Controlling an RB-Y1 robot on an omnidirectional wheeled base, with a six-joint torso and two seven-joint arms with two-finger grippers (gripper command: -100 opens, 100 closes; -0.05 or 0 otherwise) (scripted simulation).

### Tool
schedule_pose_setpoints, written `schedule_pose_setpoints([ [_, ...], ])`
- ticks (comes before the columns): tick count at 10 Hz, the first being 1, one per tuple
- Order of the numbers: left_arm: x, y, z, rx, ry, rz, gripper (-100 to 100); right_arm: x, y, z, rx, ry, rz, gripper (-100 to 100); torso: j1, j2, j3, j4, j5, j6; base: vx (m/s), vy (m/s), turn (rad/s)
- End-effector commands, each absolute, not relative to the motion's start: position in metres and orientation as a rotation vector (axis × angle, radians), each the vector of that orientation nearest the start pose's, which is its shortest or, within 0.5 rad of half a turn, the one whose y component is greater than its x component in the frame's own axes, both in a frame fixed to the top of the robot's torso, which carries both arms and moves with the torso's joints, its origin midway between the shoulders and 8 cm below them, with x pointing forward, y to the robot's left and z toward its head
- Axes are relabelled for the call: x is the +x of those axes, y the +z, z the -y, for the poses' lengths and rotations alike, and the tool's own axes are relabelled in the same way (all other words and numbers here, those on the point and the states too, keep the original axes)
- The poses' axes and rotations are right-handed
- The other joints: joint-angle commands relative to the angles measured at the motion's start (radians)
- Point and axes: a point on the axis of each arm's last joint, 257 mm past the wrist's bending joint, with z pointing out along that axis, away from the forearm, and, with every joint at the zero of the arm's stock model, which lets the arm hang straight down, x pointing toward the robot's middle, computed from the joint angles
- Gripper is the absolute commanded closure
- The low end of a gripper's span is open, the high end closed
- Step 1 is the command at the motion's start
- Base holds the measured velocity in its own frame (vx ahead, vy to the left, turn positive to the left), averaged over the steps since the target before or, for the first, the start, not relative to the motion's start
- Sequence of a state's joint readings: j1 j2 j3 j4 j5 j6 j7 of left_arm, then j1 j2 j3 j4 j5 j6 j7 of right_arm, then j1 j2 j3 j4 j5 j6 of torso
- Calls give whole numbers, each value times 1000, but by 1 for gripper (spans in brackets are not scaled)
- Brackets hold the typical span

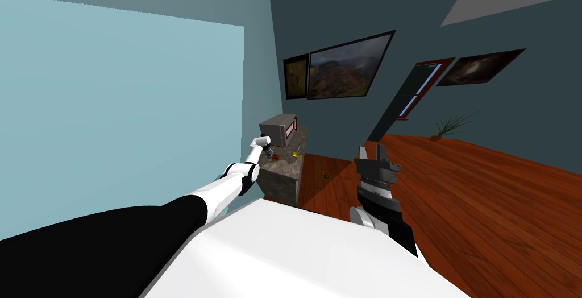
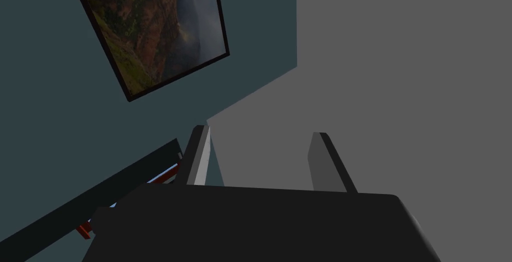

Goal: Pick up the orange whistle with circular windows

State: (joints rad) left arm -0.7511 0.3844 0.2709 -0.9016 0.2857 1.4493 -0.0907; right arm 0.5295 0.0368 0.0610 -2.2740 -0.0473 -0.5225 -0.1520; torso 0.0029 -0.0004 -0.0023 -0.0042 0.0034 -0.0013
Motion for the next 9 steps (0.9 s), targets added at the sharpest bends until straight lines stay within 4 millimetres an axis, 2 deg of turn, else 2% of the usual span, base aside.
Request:
schedule_pose_setpoints([
  [1,529,-327,-329,-2210,-350,-2002,100,341,17,272,785,1518,-508,0,0,0,0,0,0,0,1,31,92],
  [8,530,-308,-266,-2167,-357,-2057,100,341,17,272,785,1518,-508,0,4,-1,-1,-1,1,-1,10,62,72],
  [9,531,-309,-271,-2168,-359,-2053,100,341,17,272,785,1518,-508,0,4,-1,-1,-1,1,-1,2,19,3],
])
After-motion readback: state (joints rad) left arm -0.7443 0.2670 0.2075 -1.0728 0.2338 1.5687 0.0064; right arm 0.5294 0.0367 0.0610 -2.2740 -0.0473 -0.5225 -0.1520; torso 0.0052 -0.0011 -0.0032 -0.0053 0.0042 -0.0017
